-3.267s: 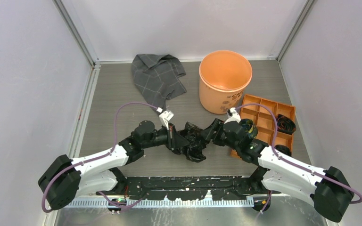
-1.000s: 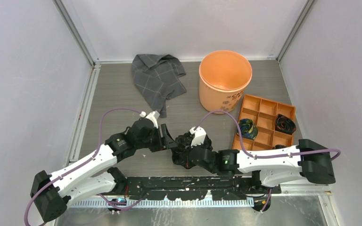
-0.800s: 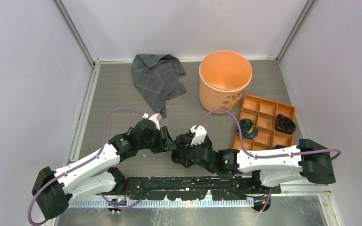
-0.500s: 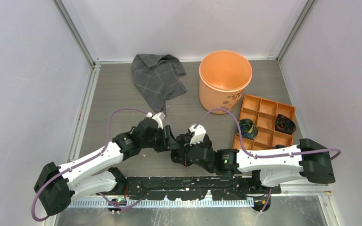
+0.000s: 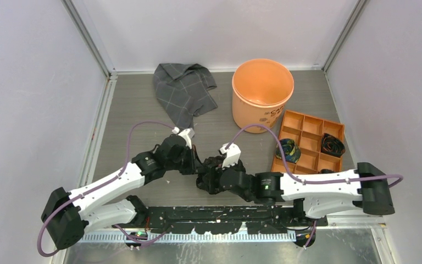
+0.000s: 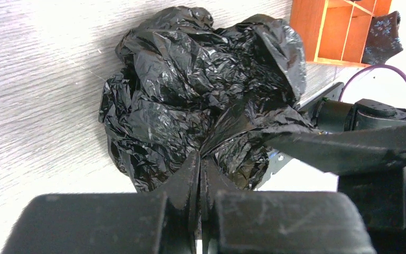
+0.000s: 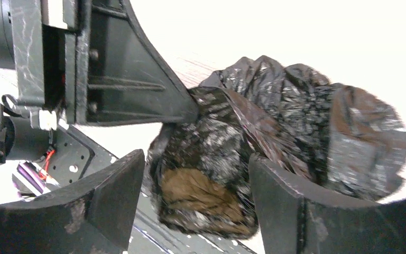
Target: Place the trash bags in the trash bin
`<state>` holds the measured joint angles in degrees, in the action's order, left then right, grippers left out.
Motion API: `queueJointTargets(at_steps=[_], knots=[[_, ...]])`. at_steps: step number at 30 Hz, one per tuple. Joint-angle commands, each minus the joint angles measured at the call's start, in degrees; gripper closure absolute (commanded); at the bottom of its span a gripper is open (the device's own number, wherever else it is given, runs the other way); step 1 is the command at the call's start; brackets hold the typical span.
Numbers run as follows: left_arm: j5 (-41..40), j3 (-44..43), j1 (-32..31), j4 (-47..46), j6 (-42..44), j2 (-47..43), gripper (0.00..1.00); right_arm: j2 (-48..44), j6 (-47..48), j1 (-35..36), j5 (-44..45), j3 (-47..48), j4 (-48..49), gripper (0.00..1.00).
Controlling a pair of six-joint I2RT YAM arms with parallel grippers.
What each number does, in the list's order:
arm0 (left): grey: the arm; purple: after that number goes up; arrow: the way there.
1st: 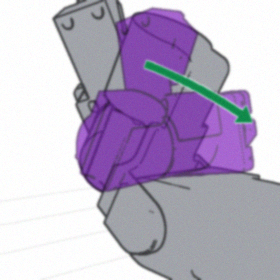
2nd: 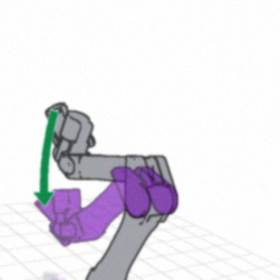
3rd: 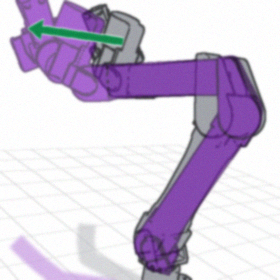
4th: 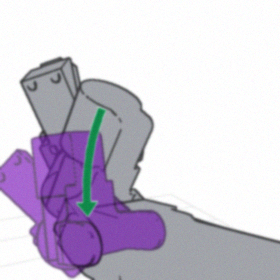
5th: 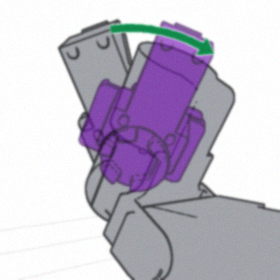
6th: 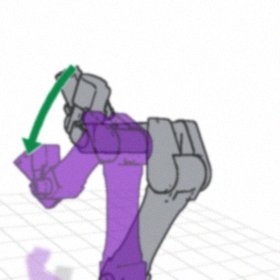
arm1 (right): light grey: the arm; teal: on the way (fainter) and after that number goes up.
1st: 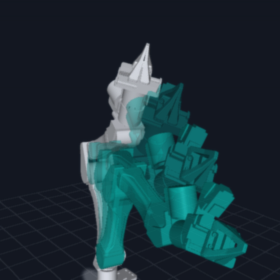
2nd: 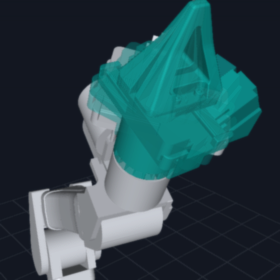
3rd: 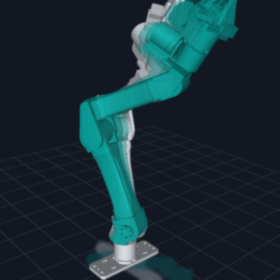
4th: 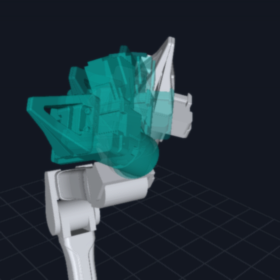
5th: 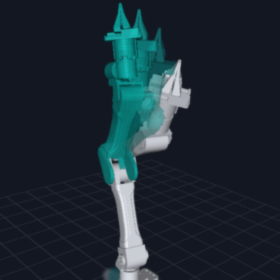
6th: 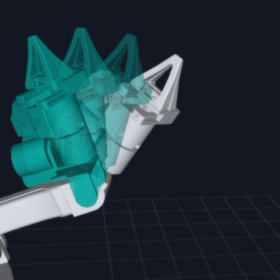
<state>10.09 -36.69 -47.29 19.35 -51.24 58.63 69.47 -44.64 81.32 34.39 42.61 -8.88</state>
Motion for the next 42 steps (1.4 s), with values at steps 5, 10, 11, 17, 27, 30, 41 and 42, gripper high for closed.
queueJointTargets(at_steps=[5,10,11,17,27,30,41,42], knots=[[-1.3,-7.8,-0.1,7.2,10.9,-2.6,1.0,-15.9,3.9,0.3,9.0,2.7,-13.4,0.15],[1.6,-10.9,0.1,9.0,13.5,-2.3,1.0,-18.7,5.0,0.3,9.4,0.5,-17.2,0.16],[1.7,-11.5,0.2,9.7,13.9,-2.2,1.0,-18.1,5.5,0.2,8.3,0.5,-17.6,0.18],[3.1,-16.0,0.5,12.2,16.6,-2.1,1.0,-13.1,8.1,0.2,6.2,0.1,-17.0,0.28],[4.2,-24.1,1.2,16.9,21.0,-1.9,1.0,-2.3,5.2,0.2,20.1,11.2,-24.8,0.61],[2.6,-26.5,2.6,18.8,21.6,-1.1,1.0,-1.3,2.8,-0.1,24.3,17.2,-29.9,0.81],[10.7,-36.9,11.4,9.8,14.4,6.1,0.56,-1.8,5.7,-16.7,13.2,32.0,-39.1,0.99],[11.0,-37.4,11.4,8.0,13.5,6.6,0.45,-1.8,6.4,-18.2,12.1,33.3,-39.0,0.99]])
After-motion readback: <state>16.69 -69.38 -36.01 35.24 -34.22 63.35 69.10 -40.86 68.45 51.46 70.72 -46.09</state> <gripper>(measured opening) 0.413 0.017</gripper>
